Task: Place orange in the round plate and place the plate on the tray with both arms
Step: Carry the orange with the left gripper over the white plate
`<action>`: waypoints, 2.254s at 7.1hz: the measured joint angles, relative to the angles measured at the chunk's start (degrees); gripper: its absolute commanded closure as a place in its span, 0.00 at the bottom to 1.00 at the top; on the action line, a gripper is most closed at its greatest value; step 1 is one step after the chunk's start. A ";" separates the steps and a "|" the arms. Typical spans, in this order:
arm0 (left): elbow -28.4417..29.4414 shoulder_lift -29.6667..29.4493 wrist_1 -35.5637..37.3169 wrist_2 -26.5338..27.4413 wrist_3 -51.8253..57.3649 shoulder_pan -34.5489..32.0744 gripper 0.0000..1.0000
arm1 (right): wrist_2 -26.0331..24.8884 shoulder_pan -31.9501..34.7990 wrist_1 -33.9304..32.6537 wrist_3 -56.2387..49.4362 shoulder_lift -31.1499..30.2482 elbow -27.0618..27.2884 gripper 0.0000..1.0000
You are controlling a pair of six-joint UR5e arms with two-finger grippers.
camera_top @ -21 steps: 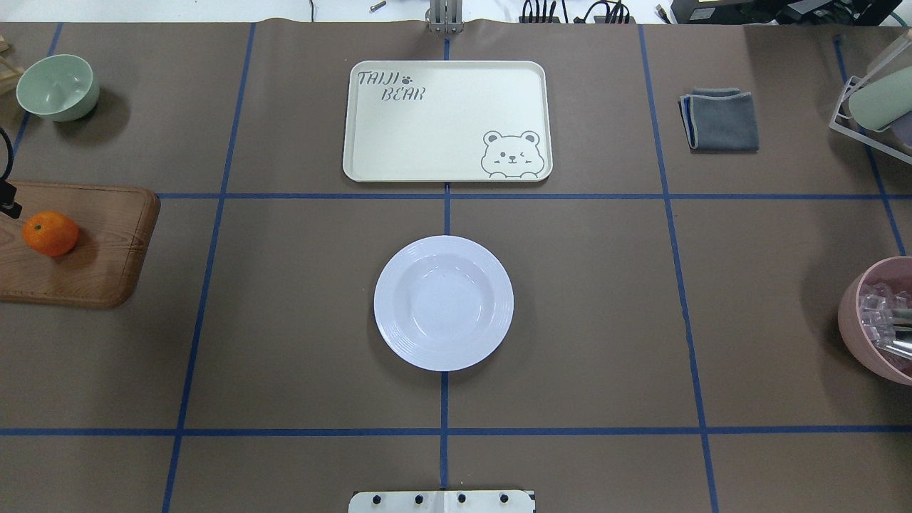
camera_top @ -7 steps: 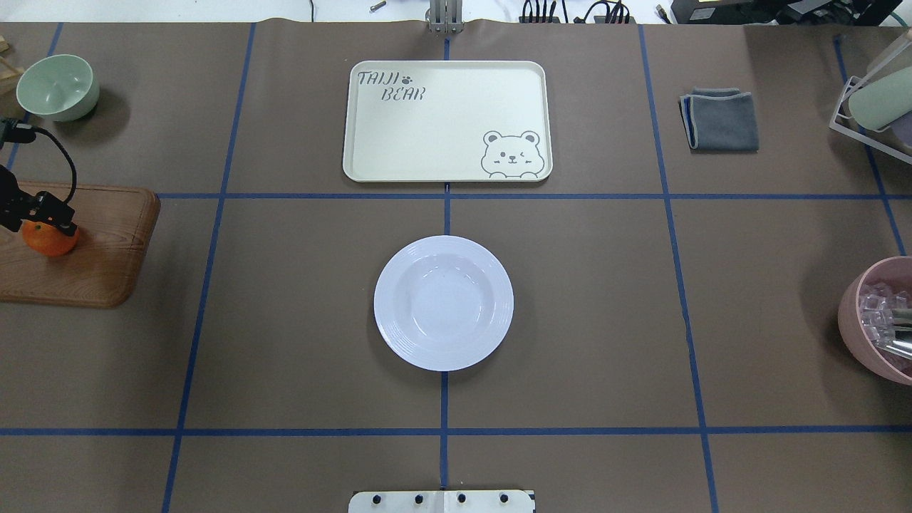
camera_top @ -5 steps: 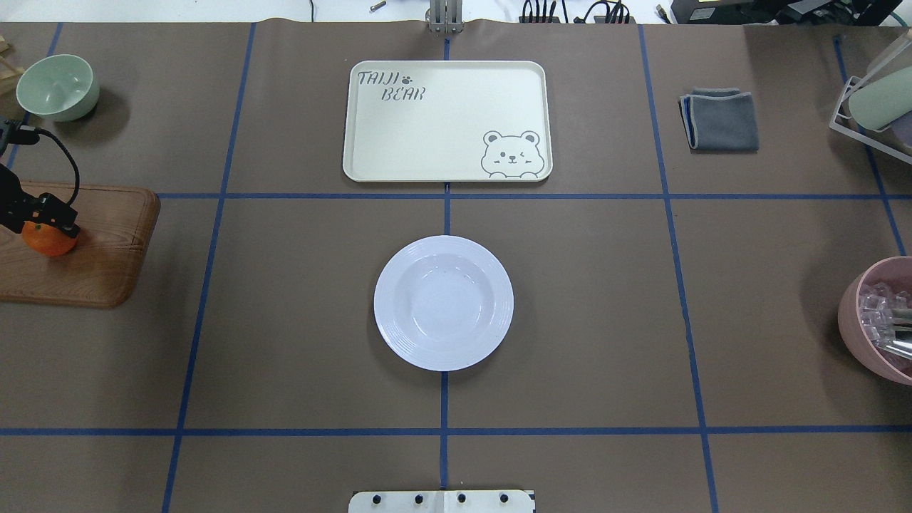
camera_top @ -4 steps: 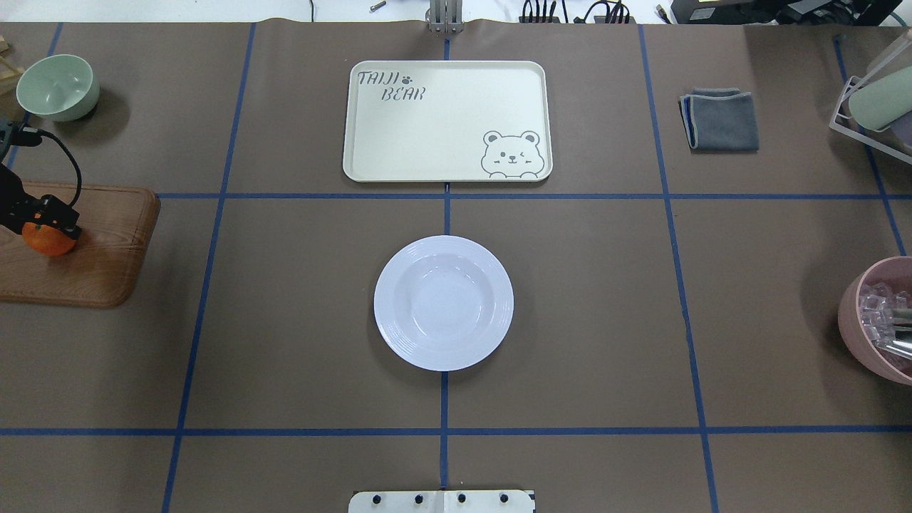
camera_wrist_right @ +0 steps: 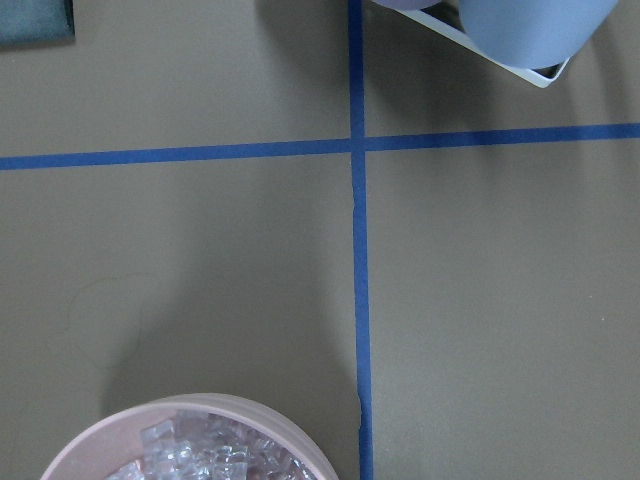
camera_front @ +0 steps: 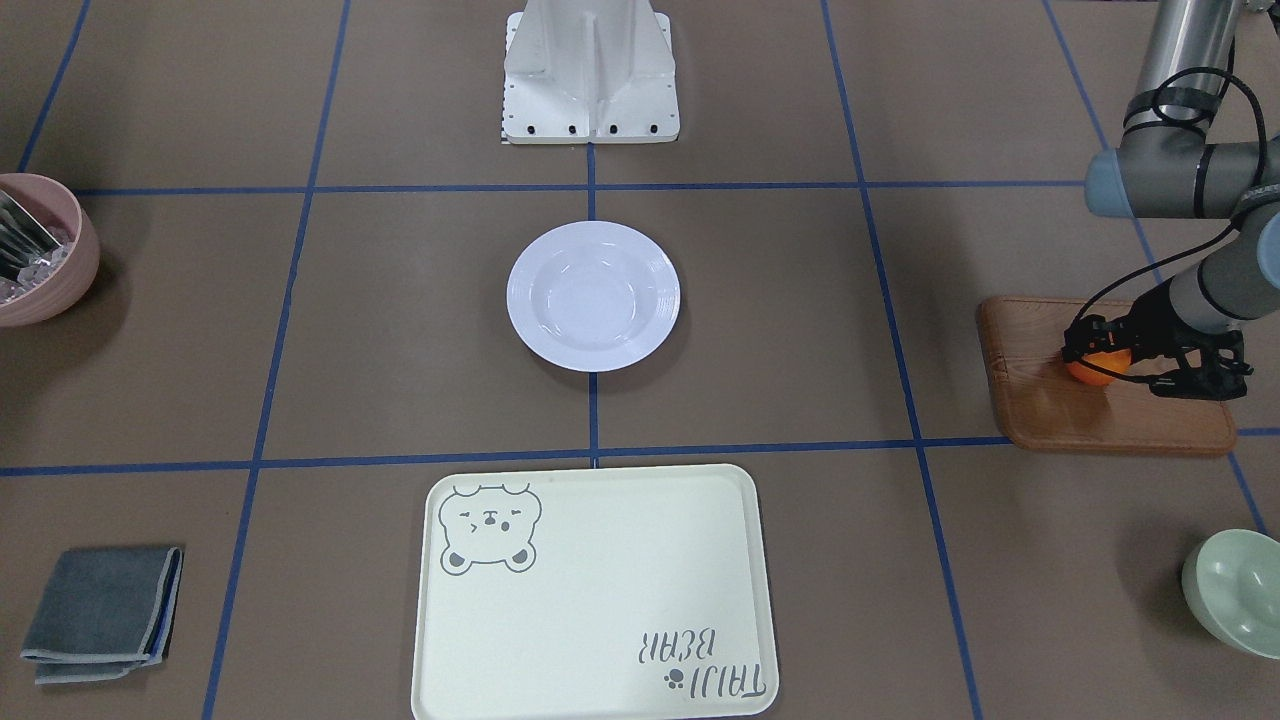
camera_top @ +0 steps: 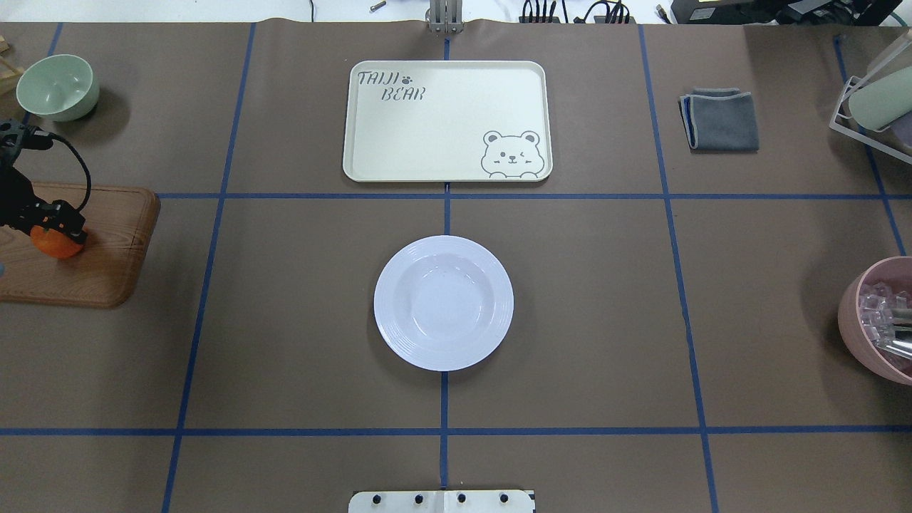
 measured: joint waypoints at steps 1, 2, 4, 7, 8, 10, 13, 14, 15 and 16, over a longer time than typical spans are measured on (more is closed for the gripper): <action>-2.60 -0.18 2.81 -1.01 -0.03 -0.18 1.00 | 0.19 0.01 0.00 0.01 -0.05 -0.02 0.00; -6.23 -1.63 8.70 -1.49 -0.22 -0.33 1.00 | 0.50 0.01 0.00 0.02 -0.13 -0.01 0.00; -11.35 -8.94 19.24 -1.56 -6.43 0.36 1.00 | 0.20 0.02 0.44 -0.16 -0.33 0.08 0.00; -11.29 -25.16 21.79 0.44 -35.52 12.39 1.00 | -2.00 -0.06 0.69 -0.23 -0.40 -0.01 0.00; -9.57 -30.18 21.81 2.03 -42.07 16.04 1.00 | -2.65 -0.05 0.70 -0.21 -0.32 0.05 0.00; -4.28 -38.10 21.69 3.66 -48.73 20.62 1.00 | -2.89 -0.02 0.71 -0.18 -0.33 0.11 0.00; 3.59 -43.79 17.66 7.37 -53.74 27.03 1.00 | -2.20 -0.06 0.61 -0.08 -0.18 0.11 0.00; 5.36 -43.93 15.29 7.83 -54.77 28.55 1.00 | -2.08 -0.04 0.61 -0.07 -0.10 0.14 0.00; 6.20 -43.91 14.20 7.97 -55.46 29.58 1.00 | -1.92 -0.05 0.57 -0.04 0.01 0.17 0.00; 6.49 -43.86 13.81 7.95 -56.19 30.30 0.91 | -1.71 -0.06 0.47 -0.03 0.11 0.25 0.00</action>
